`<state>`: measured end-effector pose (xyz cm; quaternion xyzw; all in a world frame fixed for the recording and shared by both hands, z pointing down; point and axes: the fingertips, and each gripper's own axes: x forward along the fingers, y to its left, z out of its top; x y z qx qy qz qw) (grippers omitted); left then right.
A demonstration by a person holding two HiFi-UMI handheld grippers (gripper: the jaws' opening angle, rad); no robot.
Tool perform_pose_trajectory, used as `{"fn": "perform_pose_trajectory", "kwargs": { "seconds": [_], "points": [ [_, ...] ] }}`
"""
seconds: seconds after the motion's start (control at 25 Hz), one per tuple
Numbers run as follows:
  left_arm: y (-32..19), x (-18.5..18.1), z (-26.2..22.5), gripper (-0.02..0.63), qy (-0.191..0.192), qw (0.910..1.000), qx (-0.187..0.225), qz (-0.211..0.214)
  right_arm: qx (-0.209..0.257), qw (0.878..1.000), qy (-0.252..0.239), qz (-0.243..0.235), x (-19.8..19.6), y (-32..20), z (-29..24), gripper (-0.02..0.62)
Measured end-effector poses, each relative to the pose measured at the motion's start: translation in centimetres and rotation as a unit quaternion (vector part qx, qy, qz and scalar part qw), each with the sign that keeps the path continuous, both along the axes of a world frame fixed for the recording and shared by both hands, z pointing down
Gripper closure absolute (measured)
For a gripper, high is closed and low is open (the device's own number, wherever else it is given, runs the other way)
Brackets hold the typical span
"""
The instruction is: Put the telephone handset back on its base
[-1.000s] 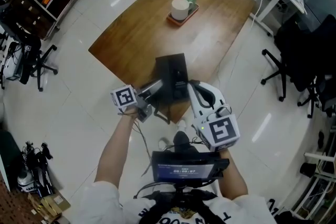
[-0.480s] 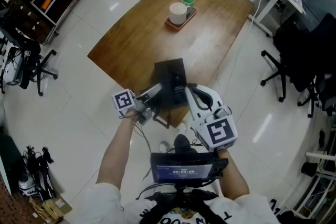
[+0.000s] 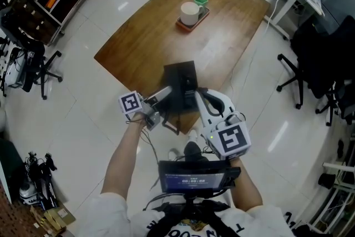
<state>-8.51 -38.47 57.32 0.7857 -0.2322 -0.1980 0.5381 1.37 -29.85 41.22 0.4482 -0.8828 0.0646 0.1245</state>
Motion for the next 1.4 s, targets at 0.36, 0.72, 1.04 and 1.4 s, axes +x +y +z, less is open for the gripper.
{"fn": "perform_pose_trajectory", "kwargs": {
  "seconds": [0.36,0.72,1.04,1.4],
  "points": [
    [-0.6,-1.9,0.3,0.465,-0.019,0.9987,-0.014,-0.045,0.001,1.0,-0.004,-0.004,-0.3,0.4,-0.2,0.597],
    [-0.6,-2.7,-0.1,0.457,-0.036,0.9972,-0.005,-0.065,0.001,1.0,-0.007,-0.005,-0.3,0.5,-0.2,0.597],
    [0.9,-3.1,-4.0,0.568,-0.048,0.994,0.049,-0.085,0.01,1.0,-0.013,0.001,-0.9,1.4,-0.9,0.597],
    [6.2,-2.6,-12.2,0.614,-0.021,0.9845,0.156,-0.077,0.039,0.999,-0.019,0.016,-2.3,4.4,-3.3,0.597]
  ]
}}
